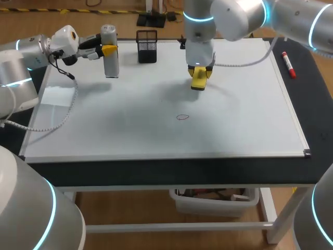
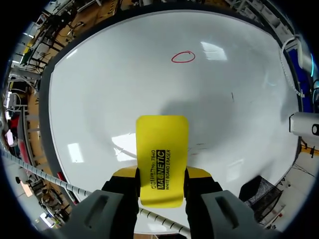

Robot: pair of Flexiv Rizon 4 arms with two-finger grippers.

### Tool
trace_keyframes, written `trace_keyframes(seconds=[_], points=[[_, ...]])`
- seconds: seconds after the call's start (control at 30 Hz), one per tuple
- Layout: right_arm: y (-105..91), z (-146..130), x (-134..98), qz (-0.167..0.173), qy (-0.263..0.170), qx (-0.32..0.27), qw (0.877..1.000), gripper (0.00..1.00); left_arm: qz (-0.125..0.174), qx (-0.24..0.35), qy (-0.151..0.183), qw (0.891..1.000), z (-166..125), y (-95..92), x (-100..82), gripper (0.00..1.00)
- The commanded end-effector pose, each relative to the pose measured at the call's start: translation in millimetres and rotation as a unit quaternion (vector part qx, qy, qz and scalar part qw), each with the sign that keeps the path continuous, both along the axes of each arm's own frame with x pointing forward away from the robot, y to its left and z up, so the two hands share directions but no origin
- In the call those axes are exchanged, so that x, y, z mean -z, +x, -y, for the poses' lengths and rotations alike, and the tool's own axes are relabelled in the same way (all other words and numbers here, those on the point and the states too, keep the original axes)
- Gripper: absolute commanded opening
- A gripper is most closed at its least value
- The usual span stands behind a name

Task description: Pick up the inspection probe, press it on each red-marked spot on the whiteboard one by one, put down the probe, pick up the eraser, and wipe off all the red marks.

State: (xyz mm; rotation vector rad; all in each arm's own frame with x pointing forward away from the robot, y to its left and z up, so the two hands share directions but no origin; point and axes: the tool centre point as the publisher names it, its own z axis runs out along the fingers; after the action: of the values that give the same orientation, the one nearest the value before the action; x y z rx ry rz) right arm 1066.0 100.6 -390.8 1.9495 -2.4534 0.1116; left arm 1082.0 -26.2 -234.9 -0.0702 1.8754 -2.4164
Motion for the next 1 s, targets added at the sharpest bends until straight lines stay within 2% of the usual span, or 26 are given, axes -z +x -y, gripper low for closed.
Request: trace_keyframes(seconds=[0.03, 0.47, 1.0], points=[[3.4, -8.0, -2.5, 0.002, -0.002, -0.011, 1.0, 0.0, 0.0, -0.004, 0.002, 1.0, 0.9, -2.4, -2.6, 0.0], [15.7, -59.5, 22.4, -0.02, 0.003, -0.074, 0.997, 0.0, 0.0, -0.004, 0.002, 1.0, 0.9, -2.4, -2.6, 0.0], [11.9, -64.7, 46.6, -0.042, -0.004, -0.081, 0.996, 0.0, 0.0, -0.004, 0.002, 1.0, 0.9, -2.4, -2.6, 0.0]])
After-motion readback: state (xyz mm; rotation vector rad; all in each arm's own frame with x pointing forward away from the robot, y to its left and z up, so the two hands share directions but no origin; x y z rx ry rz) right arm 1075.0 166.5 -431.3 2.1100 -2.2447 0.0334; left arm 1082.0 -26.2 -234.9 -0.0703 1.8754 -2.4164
